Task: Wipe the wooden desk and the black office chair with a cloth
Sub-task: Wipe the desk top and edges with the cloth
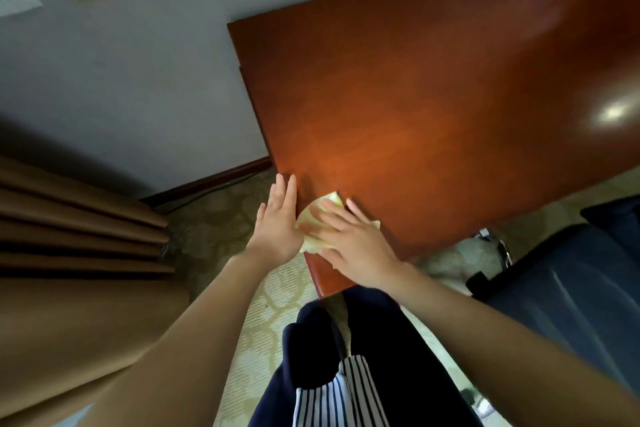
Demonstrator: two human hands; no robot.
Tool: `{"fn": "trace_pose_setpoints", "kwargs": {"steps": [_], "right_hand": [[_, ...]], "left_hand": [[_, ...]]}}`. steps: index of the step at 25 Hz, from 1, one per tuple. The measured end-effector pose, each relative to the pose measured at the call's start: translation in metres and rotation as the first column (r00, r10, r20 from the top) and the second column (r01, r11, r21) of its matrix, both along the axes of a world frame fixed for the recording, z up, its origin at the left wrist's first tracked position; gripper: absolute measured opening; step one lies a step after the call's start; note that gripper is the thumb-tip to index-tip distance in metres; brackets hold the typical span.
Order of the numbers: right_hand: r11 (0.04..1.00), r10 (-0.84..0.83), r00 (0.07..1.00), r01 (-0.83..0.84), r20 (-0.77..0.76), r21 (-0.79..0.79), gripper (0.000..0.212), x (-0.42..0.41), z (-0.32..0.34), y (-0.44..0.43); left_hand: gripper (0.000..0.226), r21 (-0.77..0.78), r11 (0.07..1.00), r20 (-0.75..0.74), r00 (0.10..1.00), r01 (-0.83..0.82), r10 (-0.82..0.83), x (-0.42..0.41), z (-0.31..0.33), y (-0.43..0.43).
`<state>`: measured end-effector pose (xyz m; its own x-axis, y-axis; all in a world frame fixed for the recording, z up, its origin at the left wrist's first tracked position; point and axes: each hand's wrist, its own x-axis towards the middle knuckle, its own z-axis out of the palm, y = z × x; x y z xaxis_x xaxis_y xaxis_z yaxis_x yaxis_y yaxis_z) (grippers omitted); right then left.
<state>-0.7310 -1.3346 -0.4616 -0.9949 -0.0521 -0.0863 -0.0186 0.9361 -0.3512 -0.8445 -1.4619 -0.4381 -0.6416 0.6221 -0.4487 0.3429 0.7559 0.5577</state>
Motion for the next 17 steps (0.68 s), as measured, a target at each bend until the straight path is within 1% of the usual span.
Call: {"fn": "trace_pose_setpoints", "kwargs": {"steps": [5, 8, 10, 12, 14, 17], "right_hand": [[0.997, -0.068, 0.996, 0.07, -0.05, 0.029, 0.042, 0.063, -0.002, -0.004], [0.99, -0.131, 0.991, 0.131, -0.003, 0.048, 0.041, 0.094, -0.003, 0.019], [0.975, -0.215, 0.976, 0.213, 0.028, 0.059, 0.043, 0.111, -0.003, 0.043], [0.947, -0.32, 0.947, 0.319, 0.029, 0.049, 0.043, 0.125, 0.0, 0.075], [0.916, -0.4, 0.916, 0.398, 0.039, 0.051, 0.044, 0.134, 0.007, 0.109], [0.891, -0.453, 0.886, 0.448, 0.096, 0.075, 0.045, 0.143, 0.013, 0.16]], "left_hand": [[0.087, 0.001, 0.981, -0.091, 0.977, 0.192, -0.191, 0.02, 0.008, 0.021], [0.082, -0.027, 0.948, -0.115, 0.941, 0.317, -0.318, 0.041, 0.011, 0.037], [0.076, -0.095, 0.926, -0.144, 0.915, 0.366, -0.376, 0.056, 0.011, 0.047], [0.07, -0.208, 0.905, -0.208, 0.888, 0.37, -0.411, 0.069, 0.01, 0.057], [0.065, -0.3, 0.892, -0.253, 0.873, 0.339, -0.417, 0.08, 0.01, 0.068], [0.061, -0.366, 0.866, -0.276, 0.849, 0.34, -0.45, 0.1, 0.009, 0.083]]}}
